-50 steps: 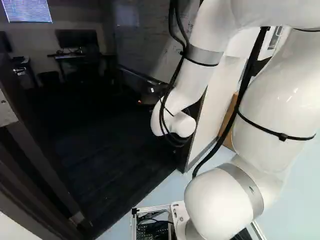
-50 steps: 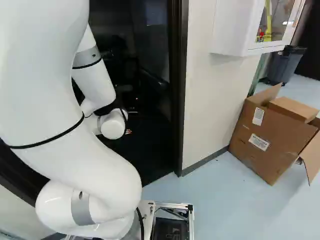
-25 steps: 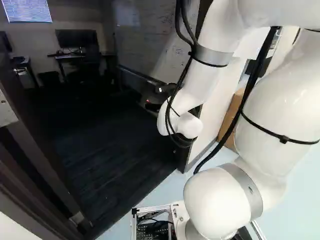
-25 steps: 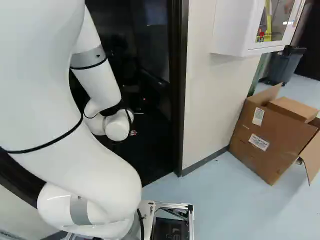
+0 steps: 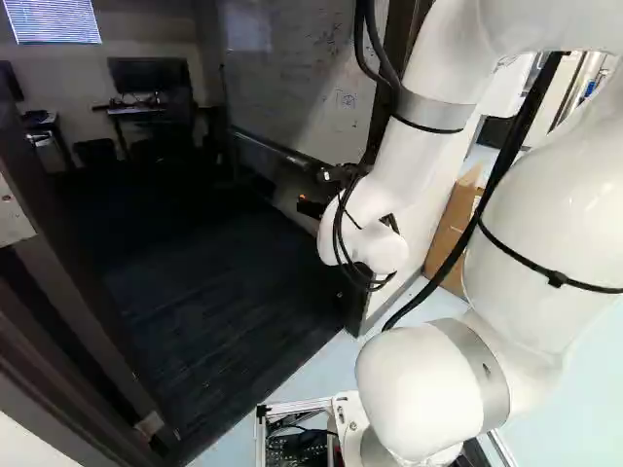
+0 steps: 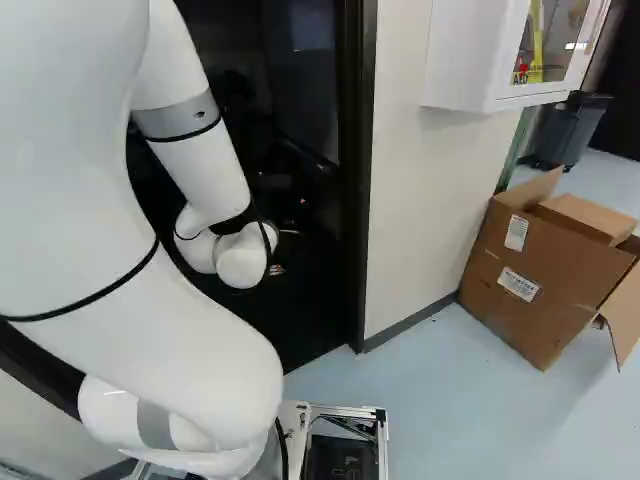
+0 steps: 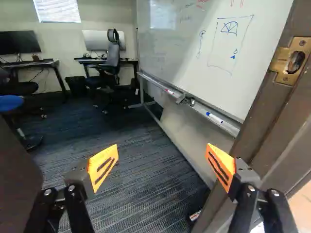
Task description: Open the door and move inside
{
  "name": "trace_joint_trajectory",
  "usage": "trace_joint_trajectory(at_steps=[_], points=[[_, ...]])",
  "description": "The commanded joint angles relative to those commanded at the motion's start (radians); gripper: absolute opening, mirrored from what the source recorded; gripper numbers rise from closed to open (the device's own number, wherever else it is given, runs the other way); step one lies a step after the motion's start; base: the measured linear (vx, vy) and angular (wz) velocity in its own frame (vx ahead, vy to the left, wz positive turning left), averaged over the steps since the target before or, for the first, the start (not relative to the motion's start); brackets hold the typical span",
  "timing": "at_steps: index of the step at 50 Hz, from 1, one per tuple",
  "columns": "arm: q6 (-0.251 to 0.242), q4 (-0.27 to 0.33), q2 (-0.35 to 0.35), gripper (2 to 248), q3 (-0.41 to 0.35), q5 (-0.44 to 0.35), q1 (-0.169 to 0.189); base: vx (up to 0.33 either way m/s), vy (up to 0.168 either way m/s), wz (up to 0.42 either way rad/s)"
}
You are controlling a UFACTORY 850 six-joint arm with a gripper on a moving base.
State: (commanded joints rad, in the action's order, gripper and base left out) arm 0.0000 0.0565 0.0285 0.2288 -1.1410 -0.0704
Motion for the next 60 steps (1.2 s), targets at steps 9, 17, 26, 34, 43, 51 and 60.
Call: trace_joint_trajectory(at_steps=[9,17,26,34,43,51,60], points=[[0.000,0.000,0.001,247,-0.001,0.000,0.002,0.000,0.000,0.000],[0.000,0.000,0.001,247,-0.001,0.000,0.002,0.000,0.000,0.000],[0.000,0.000,0.001,247,-0.001,0.000,0.002,0.000,0.000,0.000],[0.000,0.000,0.001,247,-0.001,0.000,0.002,0.000,0.000,0.000],[0.000,0.000,0.001,247,-0.001,0.000,0.002,-0.016,0.017,0.157],[0.000,0.000,0.001,247,-0.001,0.000,0.002,0.002,0.010,0.038],[0.000,0.000,0.001,247,-0.001,0.000,0.002,0.003,0.006,0.027]])
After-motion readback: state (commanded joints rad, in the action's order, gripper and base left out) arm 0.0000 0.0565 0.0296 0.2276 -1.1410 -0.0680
